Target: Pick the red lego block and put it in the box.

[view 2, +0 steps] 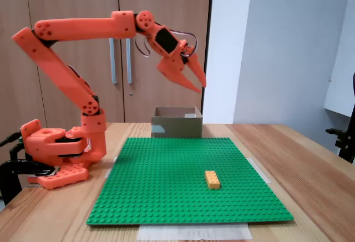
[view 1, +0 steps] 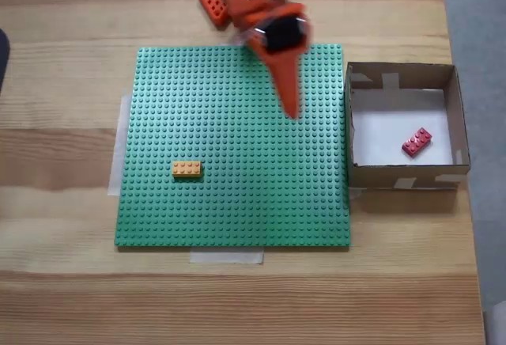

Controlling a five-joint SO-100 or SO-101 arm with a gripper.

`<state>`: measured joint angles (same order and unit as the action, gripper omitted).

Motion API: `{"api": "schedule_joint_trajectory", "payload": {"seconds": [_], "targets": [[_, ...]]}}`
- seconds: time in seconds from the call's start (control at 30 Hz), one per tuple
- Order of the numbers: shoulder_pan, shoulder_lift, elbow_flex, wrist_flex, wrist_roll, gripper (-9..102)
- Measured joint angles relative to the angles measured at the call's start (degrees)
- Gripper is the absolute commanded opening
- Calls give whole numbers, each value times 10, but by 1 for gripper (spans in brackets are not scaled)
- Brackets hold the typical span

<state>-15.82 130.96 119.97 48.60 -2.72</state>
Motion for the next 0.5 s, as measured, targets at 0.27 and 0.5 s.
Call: {"api": "schedule_joint_trajectory", "payload": {"seconds": [0.27,0.5], "targets": [[110,173,81,71,-21,-1],[172,332,218,105,-30,-1]]}}
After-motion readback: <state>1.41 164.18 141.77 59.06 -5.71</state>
